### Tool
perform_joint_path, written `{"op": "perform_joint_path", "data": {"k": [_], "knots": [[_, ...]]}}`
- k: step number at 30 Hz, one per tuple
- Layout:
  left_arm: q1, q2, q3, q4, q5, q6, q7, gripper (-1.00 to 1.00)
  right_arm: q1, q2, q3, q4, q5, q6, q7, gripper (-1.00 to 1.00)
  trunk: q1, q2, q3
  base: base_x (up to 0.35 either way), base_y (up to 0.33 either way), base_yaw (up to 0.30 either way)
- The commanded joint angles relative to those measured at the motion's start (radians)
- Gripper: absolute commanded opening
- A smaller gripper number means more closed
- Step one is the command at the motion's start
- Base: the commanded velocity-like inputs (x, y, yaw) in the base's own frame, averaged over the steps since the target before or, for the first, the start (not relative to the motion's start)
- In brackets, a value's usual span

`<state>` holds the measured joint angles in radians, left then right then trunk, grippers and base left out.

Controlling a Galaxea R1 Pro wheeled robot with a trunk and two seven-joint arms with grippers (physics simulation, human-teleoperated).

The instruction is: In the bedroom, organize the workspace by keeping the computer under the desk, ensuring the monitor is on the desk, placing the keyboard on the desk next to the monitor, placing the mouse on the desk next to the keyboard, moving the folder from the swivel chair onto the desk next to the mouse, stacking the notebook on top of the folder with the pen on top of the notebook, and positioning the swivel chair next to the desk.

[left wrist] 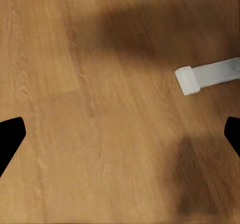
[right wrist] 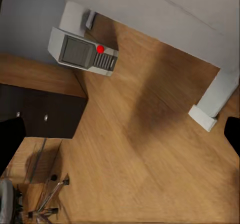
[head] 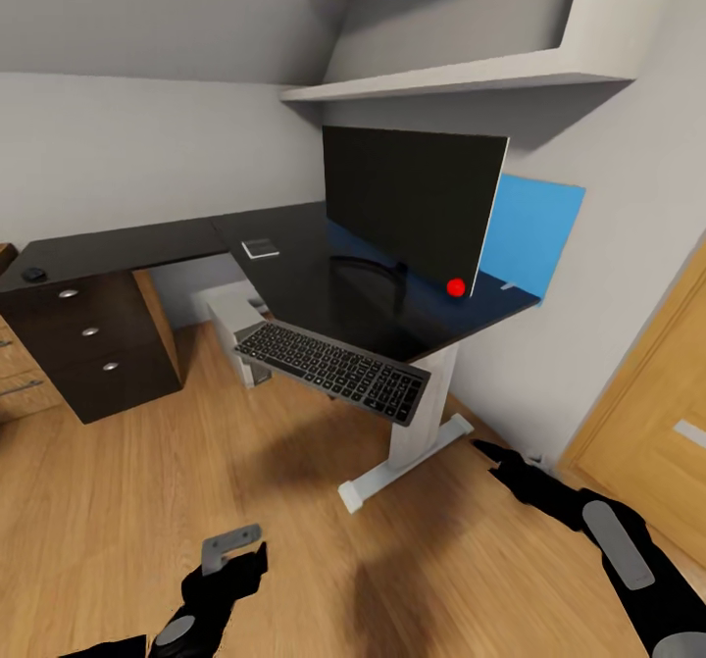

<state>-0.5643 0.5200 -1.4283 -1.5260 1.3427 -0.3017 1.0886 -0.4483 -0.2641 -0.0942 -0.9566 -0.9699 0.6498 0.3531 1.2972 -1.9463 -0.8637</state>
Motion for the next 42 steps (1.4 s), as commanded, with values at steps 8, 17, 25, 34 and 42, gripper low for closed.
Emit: {"op": "perform_joint_path", "data": {"k": [8, 17, 25, 34, 42], "knots": [[-0.002, 0.066, -0.008, 0.006, 0.096, -0.002, -0.243, 1.0, 0.0, -0.004, -0.002, -0.001, 0.0, 0.037, 0.128, 1.0, 0.008, -0.015, -0.007, 0.0, 0.0, 0.0], [-0.002, 0.065, -0.012, 0.039, 0.117, -0.002, -0.263, 1.0, 0.0, -0.004, 0.002, -0.001, 0.003, 0.1, 0.302, 1.0, 0.008, -0.015, -0.007, 0.0, 0.0, 0.0], [-0.002, 0.059, -0.014, 0.065, 0.118, -0.002, -0.267, 1.0, 0.0, 0.002, 0.048, -0.012, -0.002, 0.151, 0.327, 1.0, 0.008, -0.015, -0.007, 0.0, 0.0, 0.0], [-0.002, 0.057, -0.014, 0.075, 0.118, -0.003, -0.263, 1.0, 0.0, 0.007, 0.055, -0.018, -0.005, 0.169, 0.327, 1.0, 0.0, -0.001, -0.001, 0.0, 0.0, 0.0], [-0.002, 0.057, -0.014, 0.092, 0.118, -0.007, -0.264, 1.0, 0.0, 0.009, 0.052, -0.013, -0.099, 0.171, 0.326, 1.0, -0.031, 0.055, 0.024, 0.0, 0.0, 0.0]]}}
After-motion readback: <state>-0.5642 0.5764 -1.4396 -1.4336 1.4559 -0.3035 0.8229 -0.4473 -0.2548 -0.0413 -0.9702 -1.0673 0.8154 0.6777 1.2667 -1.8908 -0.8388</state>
